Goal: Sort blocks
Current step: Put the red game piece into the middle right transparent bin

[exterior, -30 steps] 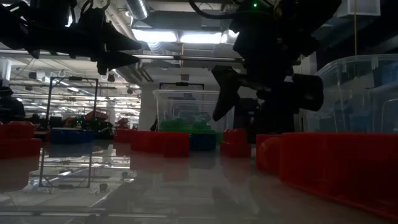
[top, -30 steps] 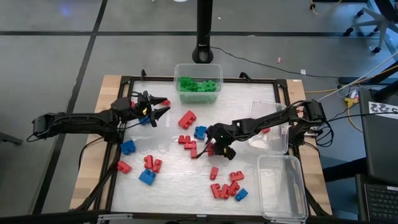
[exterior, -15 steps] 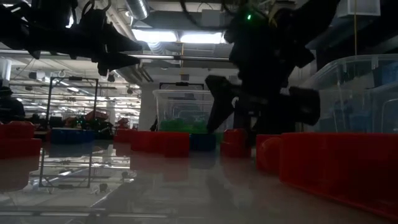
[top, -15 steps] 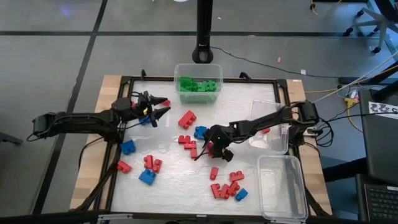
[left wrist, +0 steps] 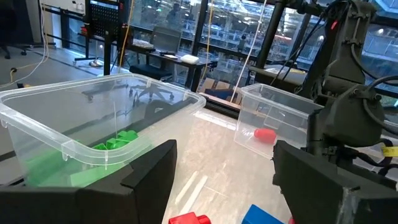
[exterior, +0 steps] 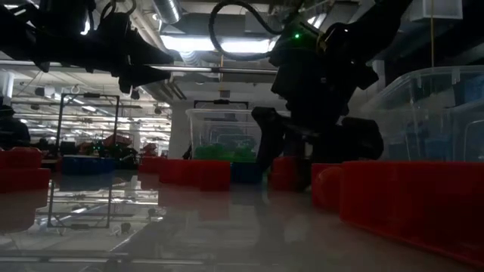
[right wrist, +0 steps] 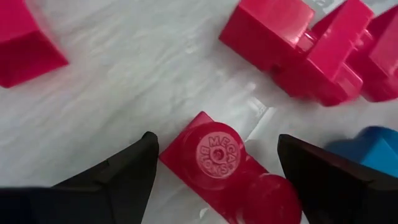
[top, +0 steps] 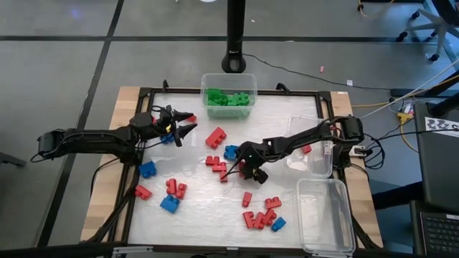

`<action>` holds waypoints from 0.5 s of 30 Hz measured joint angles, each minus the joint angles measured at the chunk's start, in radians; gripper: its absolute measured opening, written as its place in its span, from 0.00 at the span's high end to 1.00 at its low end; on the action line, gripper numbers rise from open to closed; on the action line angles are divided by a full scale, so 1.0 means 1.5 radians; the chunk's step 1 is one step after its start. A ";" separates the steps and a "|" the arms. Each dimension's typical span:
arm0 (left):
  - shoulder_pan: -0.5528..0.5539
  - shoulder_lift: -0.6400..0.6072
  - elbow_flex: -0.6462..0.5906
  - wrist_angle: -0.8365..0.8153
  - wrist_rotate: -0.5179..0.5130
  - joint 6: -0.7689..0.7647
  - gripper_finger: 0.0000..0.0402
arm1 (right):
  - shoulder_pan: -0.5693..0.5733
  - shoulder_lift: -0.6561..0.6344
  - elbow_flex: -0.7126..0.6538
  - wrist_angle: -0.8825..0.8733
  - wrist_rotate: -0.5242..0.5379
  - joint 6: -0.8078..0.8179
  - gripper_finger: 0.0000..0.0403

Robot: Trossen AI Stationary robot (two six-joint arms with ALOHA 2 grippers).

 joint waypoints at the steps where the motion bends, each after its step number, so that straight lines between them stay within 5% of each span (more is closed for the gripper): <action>1: 0.000 0.000 0.000 0.000 0.000 0.000 0.37 | 0.000 -0.001 0.000 0.000 0.009 0.000 0.19; 15: 0.000 0.000 0.000 0.001 -0.002 0.000 0.37 | -0.001 -0.005 0.033 0.019 0.161 0.077 0.19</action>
